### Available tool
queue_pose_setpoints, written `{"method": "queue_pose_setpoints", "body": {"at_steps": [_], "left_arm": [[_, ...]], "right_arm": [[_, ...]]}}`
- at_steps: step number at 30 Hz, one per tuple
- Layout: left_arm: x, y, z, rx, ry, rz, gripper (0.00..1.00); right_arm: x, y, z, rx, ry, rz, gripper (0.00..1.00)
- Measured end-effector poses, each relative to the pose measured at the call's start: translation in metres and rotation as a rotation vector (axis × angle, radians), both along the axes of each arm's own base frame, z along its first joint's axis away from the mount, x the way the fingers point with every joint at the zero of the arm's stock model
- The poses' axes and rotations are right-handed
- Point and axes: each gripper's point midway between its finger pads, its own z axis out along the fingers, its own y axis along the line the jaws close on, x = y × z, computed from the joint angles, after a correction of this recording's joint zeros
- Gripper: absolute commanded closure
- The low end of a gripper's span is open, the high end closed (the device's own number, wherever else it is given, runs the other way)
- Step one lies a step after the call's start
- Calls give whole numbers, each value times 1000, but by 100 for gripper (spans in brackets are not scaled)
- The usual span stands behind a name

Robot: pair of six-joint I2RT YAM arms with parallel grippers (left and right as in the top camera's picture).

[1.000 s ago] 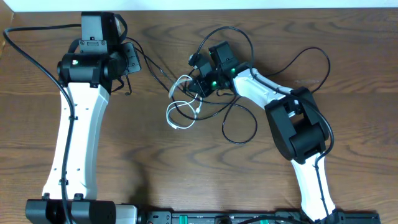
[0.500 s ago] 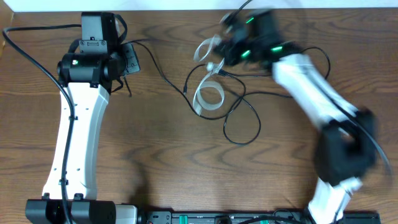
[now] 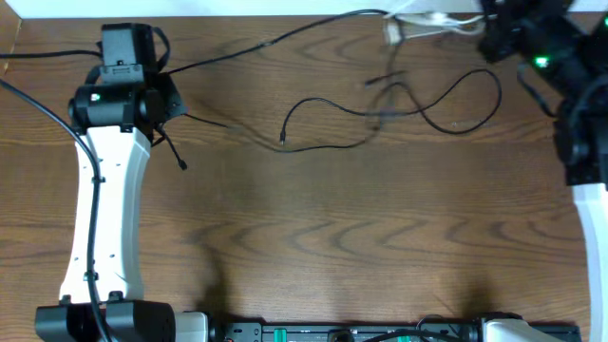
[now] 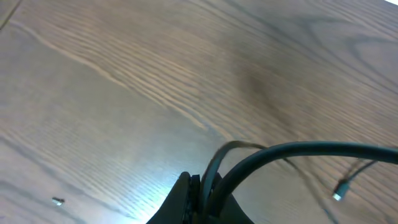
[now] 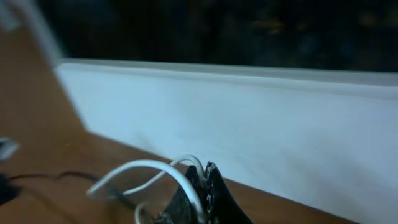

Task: Untangle cables

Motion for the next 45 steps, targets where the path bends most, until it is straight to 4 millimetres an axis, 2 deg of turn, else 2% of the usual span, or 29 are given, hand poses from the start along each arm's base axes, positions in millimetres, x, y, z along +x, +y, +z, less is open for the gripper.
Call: {"method": "queue_pose_setpoints", "body": {"at_steps": [2,6,15,18,20,23,25,30,33,37,42,45], "left_arm": [[-1,6,0,5,0,18,93],[-2,12,0,8,1,34,93],[-3,16,0,11,1,45,93],[-3,16,0,11,2,45,92],[-3,16,0,11,2,45,92],[-4,16,0,13,3,47,92],[-4,17,0,14,3,48,93],[-4,17,0,17,4,49,93],[-4,17,0,16,4,49,93],[-4,17,0,16,4,49,93],[-4,17,0,16,3,49,93],[-4,17,0,16,3,49,93]], "right_arm": [[4,-18,-7,-1,31,-54,99],[12,-45,-38,1,150,-133,99],[33,-59,-115,-35,394,-167,99],[37,-69,-139,-54,470,-213,89],[36,-75,-158,-65,541,-237,78],[32,-81,-188,-79,653,-257,54],[31,-82,-206,-91,714,-257,50],[30,-83,-253,-97,869,-253,51],[34,-82,-268,-95,907,-245,46],[35,-73,-271,-90,905,-177,36],[30,-55,-269,-90,901,-90,32],[24,-33,-272,-113,912,-27,30]]}}
